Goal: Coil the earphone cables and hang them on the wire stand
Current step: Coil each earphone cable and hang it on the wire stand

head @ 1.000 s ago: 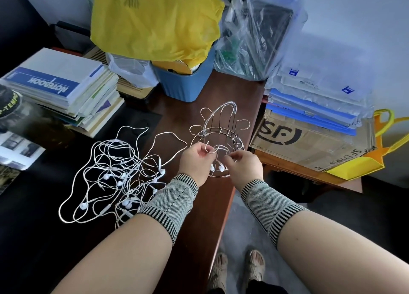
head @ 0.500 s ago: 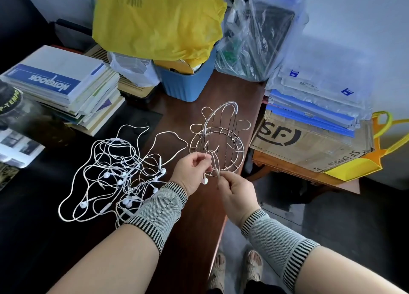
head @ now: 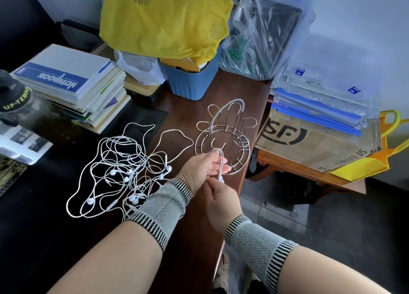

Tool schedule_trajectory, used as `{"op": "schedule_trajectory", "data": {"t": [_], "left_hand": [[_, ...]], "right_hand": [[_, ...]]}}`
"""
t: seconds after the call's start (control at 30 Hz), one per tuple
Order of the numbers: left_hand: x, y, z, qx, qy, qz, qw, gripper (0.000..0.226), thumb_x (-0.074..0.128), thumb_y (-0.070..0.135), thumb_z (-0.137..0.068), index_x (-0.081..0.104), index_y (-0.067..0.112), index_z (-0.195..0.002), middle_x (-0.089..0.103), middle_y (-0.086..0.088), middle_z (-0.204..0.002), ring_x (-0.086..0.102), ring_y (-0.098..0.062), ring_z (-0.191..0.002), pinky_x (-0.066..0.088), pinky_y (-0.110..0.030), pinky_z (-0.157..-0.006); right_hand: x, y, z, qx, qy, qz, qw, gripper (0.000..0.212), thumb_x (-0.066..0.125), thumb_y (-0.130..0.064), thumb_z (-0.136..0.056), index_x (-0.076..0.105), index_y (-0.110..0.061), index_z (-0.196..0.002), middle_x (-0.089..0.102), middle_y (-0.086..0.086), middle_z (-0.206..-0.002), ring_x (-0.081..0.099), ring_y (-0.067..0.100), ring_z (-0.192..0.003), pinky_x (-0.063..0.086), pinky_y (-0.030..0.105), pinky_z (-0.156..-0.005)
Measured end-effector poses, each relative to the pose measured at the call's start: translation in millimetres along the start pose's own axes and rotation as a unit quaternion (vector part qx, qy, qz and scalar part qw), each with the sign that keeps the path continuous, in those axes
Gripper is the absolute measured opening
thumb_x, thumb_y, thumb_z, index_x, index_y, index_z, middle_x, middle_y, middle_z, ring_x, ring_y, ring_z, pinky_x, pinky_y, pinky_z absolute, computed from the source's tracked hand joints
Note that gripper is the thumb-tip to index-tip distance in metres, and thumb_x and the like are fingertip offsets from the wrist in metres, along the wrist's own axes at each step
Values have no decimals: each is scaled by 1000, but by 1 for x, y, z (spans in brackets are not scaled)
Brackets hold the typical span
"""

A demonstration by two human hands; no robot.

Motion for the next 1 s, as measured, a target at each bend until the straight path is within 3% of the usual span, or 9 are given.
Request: {"op": "schedule_trajectory", "data": {"t": [0.1, 0.2, 0.33, 0.43, 0.53, 0.6, 0.7, 0.87, 1.0], "left_hand": [[1, 4, -1, 20, -24, -62, 998, 15, 54, 9, -97, 62, 4, -85, 71, -8, -71, 71, -13, -70, 55, -31, -75], [3, 8, -3, 9, -36, -41, 998, 13, 54, 3, -95, 60, 3, -84, 66, -7, -61, 67, -18, -64, 56, -30, -67], [3, 4, -10, -26, -36, -5, 999, 12, 57, 8, -95, 58, 10, -83, 55, 1, -51, 65, -15, -60, 47, -31, -61], [1, -1, -15, -22, -29, -15, 999, 16, 58, 6, -94, 56, 13, -81, 55, 3, -55, 67, -15, -79, 49, -29, -65], [-1, -3, -17, 0, -15, -49, 999, 12, 59, 5, -93, 57, 12, -84, 67, -10, -91, 64, -17, -90, 54, -35, -75], [-6, -3, -20, 22, -1, -81, 997, 8, 60, 4, -93, 59, 10, -89, 68, -14, -102, 67, -19, -90, 56, -44, -76], [-11, -4, -23, 56, 21, -122, 991, 10, 63, 3, -91, 58, 10, -94, 69, -13, -93, 70, -16, -70, 56, -51, -70], [-18, 0, -26, 153, 157, -241, 945, 27, 73, 15, -85, 59, 23, -106, 71, 3, -86, 69, -13, -73, 54, -24, -74], [-12, -3, -32, 143, 105, -238, 955, 39, 67, 19, -90, 55, 28, -126, 71, 1, -80, 69, -7, -69, 55, -24, -76]], "right_hand": [[7, 10, -6, 58, -2, -21, 998, 22, 48, -23, -97, 65, -19, -83, 66, 0, -75, 57, 20, -69, 43, 30, -65], [14, 27, -12, 162, -13, -83, 983, 31, 50, -32, -96, 62, -20, -69, 64, -2, -63, 58, 18, -59, 49, 33, -62], [14, 49, -14, 262, -6, -209, 942, 32, 56, -29, -94, 65, -19, -65, 58, -4, -52, 46, 15, -45, 40, 31, -51], [-5, 57, -22, 249, 16, -212, 945, 27, 58, -26, -92, 68, -14, -70, 58, -2, -54, 47, 18, -49, 41, 33, -54], [-28, 60, -33, 245, 64, -209, 945, 25, 60, -23, -89, 65, -9, -69, 54, 0, -54, 45, 17, -53, 39, 33, -55], [-41, 54, -38, 231, 93, -215, 944, 23, 61, -24, -88, 66, -9, -70, 52, 2, -56, 44, 16, -56, 38, 33, -56], [-56, 39, -41, 185, 127, -203, 953, 26, 58, -22, -90, 65, -1, -76, 49, 2, -57, 41, 12, -55, 38, 28, -54], [-71, 21, -41, 140, 176, -203, 953, 27, 54, -22, -94, 62, -4, -75, 50, -1, -55, 42, 10, -51, 39, 27, -52], [-78, 17, -38, 105, 187, -180, 960, 30, 51, -21, -94, 60, -7, -70, 53, 2, -56, 44, 11, -52, 43, 32, -56]]}}
Point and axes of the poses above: each hand's wrist, its own z-axis away from the middle knuckle, its own x-axis out of the palm, y = z × x, the point moved 3 cm from there along -z, towards the middle knuckle
